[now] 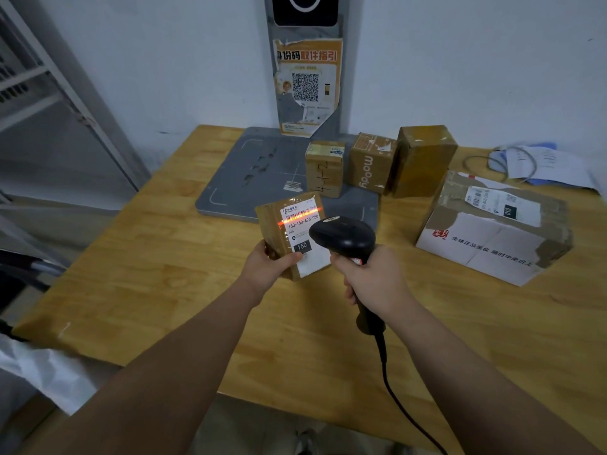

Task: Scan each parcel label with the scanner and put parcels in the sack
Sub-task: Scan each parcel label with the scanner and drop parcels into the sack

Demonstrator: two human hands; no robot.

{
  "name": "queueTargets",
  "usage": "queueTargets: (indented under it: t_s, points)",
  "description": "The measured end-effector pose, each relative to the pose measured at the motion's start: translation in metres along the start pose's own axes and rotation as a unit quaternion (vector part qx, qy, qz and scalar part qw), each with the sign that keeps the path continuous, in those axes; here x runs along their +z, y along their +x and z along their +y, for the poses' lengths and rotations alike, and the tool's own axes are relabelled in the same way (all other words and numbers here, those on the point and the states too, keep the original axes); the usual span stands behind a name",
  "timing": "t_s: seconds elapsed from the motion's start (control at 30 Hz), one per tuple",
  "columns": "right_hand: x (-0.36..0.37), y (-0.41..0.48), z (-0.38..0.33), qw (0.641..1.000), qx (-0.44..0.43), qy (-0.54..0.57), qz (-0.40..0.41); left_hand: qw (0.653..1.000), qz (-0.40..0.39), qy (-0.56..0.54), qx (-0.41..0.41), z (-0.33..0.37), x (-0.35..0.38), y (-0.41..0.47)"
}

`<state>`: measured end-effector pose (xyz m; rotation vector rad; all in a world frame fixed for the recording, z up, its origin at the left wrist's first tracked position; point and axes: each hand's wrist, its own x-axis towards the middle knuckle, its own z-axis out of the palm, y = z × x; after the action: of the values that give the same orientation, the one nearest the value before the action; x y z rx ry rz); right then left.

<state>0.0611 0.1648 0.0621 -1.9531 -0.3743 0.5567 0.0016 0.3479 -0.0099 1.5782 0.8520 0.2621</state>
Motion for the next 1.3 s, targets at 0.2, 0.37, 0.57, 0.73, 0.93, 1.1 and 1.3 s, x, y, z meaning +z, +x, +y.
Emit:
queueTargets:
  t_s: [0.2,0.37,0.57,0.73,0.93,1.1,1.3]
  points:
    - [-0.004,-0.003,-0.008,0.999,-0.002,-0.036,-0.024,1.000,-0.002,0.022,0.006,-0.003,-0.001,0.000]
    - [-0.008,-0.002,-0.016,0.999,-0.014,-0.053,-0.005,1.000,-0.005,0.024,0.001,-0.005,-0.002,0.001]
    - [-0.002,-0.002,-0.001,0.999,0.001,-0.027,0.018,1.000,-0.010,0.019,-0.017,-0.008,-0.001,0.004]
    - [0.014,-0.008,0.023,0.999,-0.004,0.020,0.037,0.997,-0.032,-0.032,-0.062,-0.007,0.002,0.002]
    - [0.025,-0.011,0.029,0.999,-0.010,0.022,0.042,0.995,-0.036,-0.038,-0.084,-0.012,0.002,0.000]
    - [0.026,-0.012,0.026,0.999,-0.011,0.012,0.028,0.994,-0.029,-0.041,-0.092,-0.015,0.001,0.001]
    - [0.025,-0.014,0.027,0.999,-0.016,0.011,0.031,0.994,-0.026,-0.042,-0.095,-0.015,-0.001,-0.001]
